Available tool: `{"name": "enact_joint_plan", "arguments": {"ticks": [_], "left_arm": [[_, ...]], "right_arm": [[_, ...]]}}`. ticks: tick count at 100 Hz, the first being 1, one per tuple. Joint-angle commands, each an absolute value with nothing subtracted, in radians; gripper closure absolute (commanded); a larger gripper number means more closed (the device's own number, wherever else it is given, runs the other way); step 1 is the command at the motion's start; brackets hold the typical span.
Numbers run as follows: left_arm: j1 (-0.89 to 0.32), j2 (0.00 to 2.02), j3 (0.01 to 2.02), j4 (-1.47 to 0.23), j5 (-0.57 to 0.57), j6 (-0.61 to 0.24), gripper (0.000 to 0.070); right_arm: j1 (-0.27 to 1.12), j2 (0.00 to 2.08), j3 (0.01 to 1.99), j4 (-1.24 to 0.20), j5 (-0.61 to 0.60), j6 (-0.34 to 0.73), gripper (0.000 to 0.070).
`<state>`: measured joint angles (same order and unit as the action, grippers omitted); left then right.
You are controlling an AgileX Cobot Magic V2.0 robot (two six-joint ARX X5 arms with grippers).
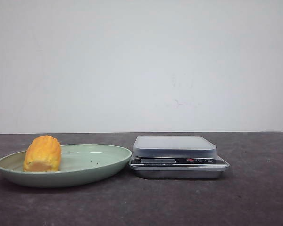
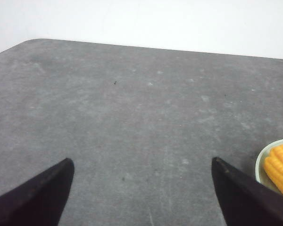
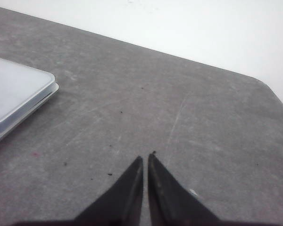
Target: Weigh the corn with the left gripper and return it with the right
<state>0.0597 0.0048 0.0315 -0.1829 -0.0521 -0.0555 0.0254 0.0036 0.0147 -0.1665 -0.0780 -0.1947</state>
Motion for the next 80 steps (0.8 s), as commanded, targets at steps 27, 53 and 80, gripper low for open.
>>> {"name": "enact_joint_plan", "arguments": {"ticks": [27,53,80], "left_arm": [[0.061,0.003,0.014,-0.163,-0.026,-0.311,0.0149],[0.061,0.003,0.048,-0.197,0.254,-0.671,0.0235],[0.061,0.003,0.048,-0.215,0.697,-0.668,0.0273]], "right_arm": [[0.026,0.004,0.013,-0.058,-0.079,-0.191,0.0688],[0.026,0.004,0.015,0.112,-0.164,0.22,0.0688],[0.026,0.004,0.015,0.096,-0.321,0.535,0.0693]]}}
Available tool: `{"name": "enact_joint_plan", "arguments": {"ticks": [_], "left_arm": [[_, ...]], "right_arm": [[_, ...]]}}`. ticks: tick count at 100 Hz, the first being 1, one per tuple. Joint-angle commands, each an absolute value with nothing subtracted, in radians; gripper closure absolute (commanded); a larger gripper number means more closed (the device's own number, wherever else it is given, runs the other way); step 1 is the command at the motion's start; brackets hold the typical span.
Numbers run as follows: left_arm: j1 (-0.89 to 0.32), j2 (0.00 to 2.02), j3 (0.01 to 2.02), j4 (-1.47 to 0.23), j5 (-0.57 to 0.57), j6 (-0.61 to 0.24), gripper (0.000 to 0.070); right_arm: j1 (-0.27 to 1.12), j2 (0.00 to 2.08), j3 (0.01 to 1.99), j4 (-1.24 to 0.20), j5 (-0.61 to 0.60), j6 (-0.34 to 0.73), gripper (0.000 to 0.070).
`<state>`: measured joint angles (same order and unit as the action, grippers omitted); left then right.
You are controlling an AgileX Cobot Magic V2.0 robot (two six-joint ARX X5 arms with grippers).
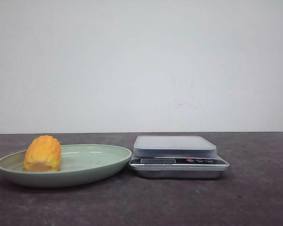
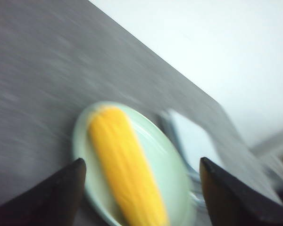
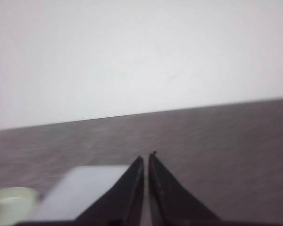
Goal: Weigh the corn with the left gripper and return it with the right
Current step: 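Move the left gripper over the green plate and grasp the yellow corn cob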
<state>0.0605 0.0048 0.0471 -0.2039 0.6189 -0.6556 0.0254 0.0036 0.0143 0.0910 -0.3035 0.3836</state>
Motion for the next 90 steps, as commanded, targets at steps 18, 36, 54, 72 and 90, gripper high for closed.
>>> {"name": "enact_joint_plan", "arguments": {"ticks": [18,36,54,72,90], "left_arm": [[0.061,0.003,0.068,-0.187,0.92,-0.709,0.054],[0.061,0.003,0.129,-0.186,0.934,-0.772,0.0688],[0.061,0.008,0.302,-0.187,0.916,-0.799,0.0688],[0.061,0.109,0.593,-0.281,0.661,-0.633,0.0687],[0.042,0.321,0.862,-0.5,0.453,-0.353,0.0687]], "right_arm": [[0.026,0.004,0.048,0.111,-0.453,0.639,0.0695],[0.026,0.004,0.187,0.086,-0.573,0.639,0.0696],[0.025,0.023,0.442,-0.081,-0.582,0.508,0.0696],[0.022,0.164,0.75,-0.436,-0.459,0.294,0.0696],[0.022,0.352,0.981,-0.624,-0.333,0.187,0.0696]]}}
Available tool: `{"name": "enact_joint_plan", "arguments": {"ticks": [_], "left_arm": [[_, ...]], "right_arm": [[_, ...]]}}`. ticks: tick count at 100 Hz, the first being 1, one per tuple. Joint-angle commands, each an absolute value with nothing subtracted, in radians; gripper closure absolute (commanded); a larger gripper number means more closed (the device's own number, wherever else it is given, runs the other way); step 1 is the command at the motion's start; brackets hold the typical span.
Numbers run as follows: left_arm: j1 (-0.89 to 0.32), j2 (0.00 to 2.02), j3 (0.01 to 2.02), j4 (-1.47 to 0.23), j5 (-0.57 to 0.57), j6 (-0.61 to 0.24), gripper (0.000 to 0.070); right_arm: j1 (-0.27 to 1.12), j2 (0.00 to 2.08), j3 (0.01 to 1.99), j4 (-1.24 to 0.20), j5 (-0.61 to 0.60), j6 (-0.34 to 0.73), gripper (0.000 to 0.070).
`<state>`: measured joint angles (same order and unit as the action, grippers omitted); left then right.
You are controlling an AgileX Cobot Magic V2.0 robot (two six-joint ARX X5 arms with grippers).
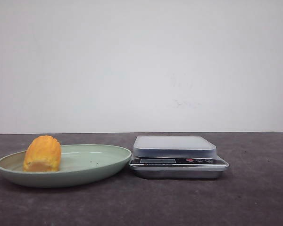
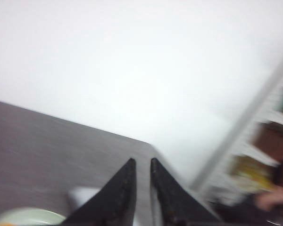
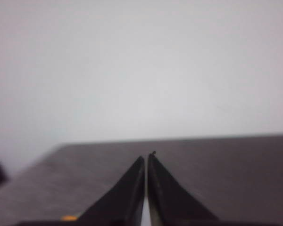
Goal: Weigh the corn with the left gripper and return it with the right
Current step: 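Move the left gripper over the green plate and grasp the yellow corn cob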
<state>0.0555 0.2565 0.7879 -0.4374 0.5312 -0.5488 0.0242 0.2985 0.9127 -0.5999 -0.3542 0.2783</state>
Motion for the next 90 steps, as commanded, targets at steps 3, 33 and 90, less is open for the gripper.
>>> {"name": "enact_joint_plan", "arguments": {"ticks": [3,33,90], "left_arm": [[0.035,0.349,0.894,-0.527,0.416,-0.315,0.0687],[0.024,0.557,1.037,-0.606,0.339,-0.17,0.0687],[-0.026,0.651,1.037,-0.616,0.342,-0.215,0.0054]], "right_arm": [[0.022,0.376,1.007,-0.632,-0.33,0.17,0.0696],[0.023,0.493,1.063,-0.633,-0.318,0.157,0.0696],[0.035,0.495,1.056,-0.712,-0.414,0.149,0.0134]]}}
